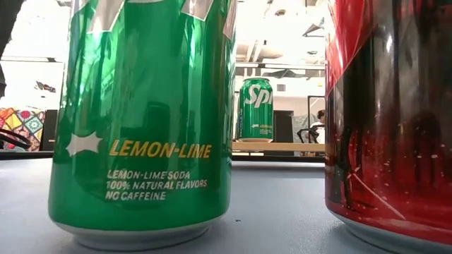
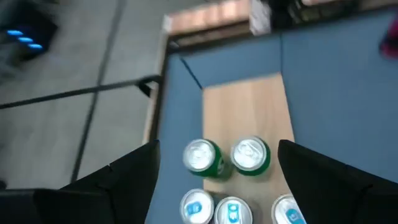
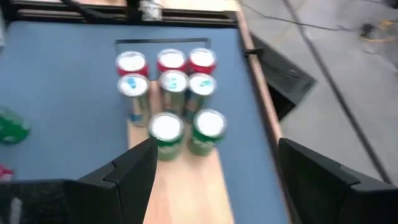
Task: Place canned beverage on shelf
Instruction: Put the green soda can on the shelf aligned with other green soda can
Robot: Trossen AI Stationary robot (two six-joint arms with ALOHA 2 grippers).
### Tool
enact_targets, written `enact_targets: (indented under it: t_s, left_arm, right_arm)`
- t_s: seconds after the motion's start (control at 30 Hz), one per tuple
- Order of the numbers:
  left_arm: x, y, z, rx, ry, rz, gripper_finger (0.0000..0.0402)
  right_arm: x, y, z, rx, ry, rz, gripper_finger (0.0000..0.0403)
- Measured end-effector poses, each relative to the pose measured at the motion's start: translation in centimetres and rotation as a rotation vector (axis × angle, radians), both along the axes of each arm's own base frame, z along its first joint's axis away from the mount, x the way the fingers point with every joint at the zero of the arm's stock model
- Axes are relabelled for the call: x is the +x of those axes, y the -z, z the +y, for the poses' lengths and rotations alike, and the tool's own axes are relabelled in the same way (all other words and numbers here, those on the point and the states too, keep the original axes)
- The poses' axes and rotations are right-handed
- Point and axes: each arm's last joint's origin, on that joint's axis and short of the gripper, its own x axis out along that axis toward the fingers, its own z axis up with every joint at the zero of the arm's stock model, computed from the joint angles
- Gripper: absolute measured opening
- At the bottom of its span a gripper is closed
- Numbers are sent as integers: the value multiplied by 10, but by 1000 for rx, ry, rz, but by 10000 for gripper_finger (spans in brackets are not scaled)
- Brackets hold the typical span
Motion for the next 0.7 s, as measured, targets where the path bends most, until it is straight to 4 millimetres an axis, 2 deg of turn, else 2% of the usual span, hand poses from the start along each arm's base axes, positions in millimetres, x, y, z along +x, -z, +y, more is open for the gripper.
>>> enact_targets:
  t_s: [0.1,0.27,0.5,0.7]
  left_arm:
    - [-24,-21,-12,-3,-61,-93,309]
    - [-46,-37,-23,-2,-140,-172,309]
    - [-50,-38,-32,-37,-153,-190,309]
    - [-50,-38,-33,-79,-180,-209,309]
  right_arm:
    - [23,20,4,6,-47,-5,317]
    - [61,61,14,-2,-122,-39,317]
    - [86,117,28,1,-184,-25,317]
    - [94,152,28,-67,-111,-22,307]
